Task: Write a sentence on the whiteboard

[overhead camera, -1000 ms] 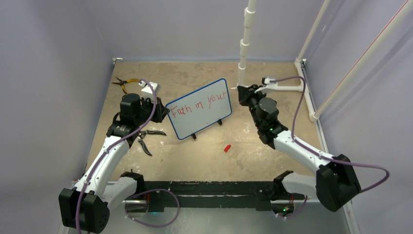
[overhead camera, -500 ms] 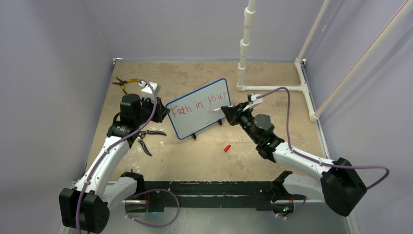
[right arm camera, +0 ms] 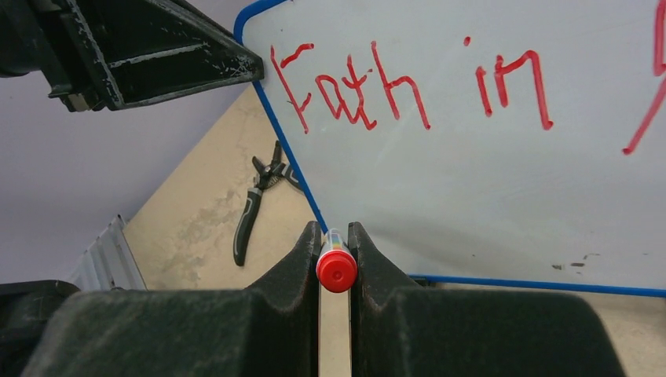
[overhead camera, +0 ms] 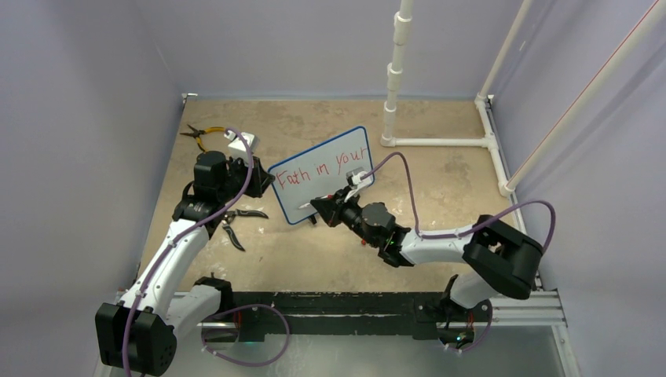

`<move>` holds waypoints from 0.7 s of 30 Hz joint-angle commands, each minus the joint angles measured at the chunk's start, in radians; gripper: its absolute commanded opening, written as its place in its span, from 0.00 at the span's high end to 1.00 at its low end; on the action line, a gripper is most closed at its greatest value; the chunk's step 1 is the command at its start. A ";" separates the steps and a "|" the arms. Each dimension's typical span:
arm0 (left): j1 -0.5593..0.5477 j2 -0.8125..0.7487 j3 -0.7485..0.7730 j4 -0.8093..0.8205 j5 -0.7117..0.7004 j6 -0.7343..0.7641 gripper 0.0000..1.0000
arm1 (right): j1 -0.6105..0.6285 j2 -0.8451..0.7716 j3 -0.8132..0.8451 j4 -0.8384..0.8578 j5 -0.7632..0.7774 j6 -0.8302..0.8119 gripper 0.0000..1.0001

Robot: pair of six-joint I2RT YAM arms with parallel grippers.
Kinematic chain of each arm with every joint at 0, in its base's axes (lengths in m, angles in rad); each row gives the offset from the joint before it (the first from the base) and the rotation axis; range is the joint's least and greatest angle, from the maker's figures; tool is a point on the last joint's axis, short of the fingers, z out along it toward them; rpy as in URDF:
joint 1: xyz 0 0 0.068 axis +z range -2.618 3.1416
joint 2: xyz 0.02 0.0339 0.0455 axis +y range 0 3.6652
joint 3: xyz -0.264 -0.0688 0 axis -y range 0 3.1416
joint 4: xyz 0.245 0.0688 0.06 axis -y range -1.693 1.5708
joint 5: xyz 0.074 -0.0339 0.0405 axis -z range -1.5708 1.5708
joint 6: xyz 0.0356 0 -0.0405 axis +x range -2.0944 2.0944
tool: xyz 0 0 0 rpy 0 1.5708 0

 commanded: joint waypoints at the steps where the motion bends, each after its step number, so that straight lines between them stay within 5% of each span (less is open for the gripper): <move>1: 0.000 -0.003 -0.021 0.017 0.046 -0.013 1.00 | 0.026 0.049 0.077 0.108 0.077 -0.011 1.00; 21: 0.000 -0.008 -0.022 0.022 0.061 -0.017 1.00 | 0.039 0.147 0.144 0.028 0.253 0.018 1.00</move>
